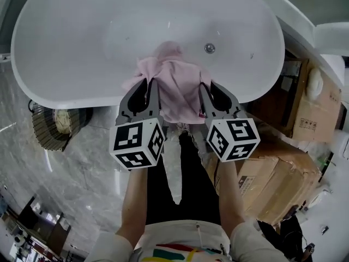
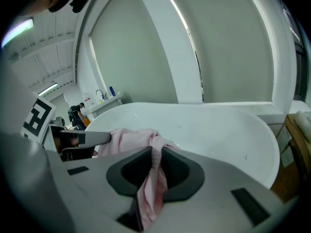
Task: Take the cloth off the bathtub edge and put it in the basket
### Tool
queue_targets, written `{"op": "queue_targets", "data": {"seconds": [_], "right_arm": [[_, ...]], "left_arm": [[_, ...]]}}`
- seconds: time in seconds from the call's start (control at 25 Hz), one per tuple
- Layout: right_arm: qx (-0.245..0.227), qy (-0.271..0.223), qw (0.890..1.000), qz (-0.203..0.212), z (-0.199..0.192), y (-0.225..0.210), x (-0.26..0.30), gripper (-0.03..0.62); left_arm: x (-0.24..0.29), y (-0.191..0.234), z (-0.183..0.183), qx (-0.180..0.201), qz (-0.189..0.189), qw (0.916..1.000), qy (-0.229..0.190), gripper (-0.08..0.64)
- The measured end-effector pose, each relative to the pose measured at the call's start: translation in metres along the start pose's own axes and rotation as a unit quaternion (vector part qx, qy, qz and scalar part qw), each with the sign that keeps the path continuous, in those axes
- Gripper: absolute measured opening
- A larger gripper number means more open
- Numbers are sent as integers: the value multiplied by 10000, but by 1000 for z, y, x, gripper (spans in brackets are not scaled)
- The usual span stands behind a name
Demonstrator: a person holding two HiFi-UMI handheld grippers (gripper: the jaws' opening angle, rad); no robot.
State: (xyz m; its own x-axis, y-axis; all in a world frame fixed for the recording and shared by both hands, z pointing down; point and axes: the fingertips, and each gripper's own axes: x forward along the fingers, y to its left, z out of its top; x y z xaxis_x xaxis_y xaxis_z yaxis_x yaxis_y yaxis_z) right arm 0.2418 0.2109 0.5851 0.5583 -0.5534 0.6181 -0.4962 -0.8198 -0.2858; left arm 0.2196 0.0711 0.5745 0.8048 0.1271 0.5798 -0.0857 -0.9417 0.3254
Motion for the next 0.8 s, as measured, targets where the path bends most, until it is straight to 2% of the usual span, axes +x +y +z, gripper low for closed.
{"op": "queue_targets", "data": {"seconds": [0.16, 0.4, 0.6, 0.8], "right_arm": [[-148, -568, 9983, 3, 76, 14, -32, 74], [-461, -1496, 9876, 62, 199, 43, -90, 74], [-750, -2176, 9729, 215, 280, 83, -165, 74], [-938, -2694, 9578, 350, 327, 118, -227, 74]], "left_arm": [[-27, -24, 72, 168, -138, 9986, -479, 58], [-84, -64, 193, 526, -337, 9891, -1335, 58], [-160, -99, 279, 857, -420, 9747, -2021, 58], [-227, -127, 328, 1108, -433, 9586, -2586, 58]]}}
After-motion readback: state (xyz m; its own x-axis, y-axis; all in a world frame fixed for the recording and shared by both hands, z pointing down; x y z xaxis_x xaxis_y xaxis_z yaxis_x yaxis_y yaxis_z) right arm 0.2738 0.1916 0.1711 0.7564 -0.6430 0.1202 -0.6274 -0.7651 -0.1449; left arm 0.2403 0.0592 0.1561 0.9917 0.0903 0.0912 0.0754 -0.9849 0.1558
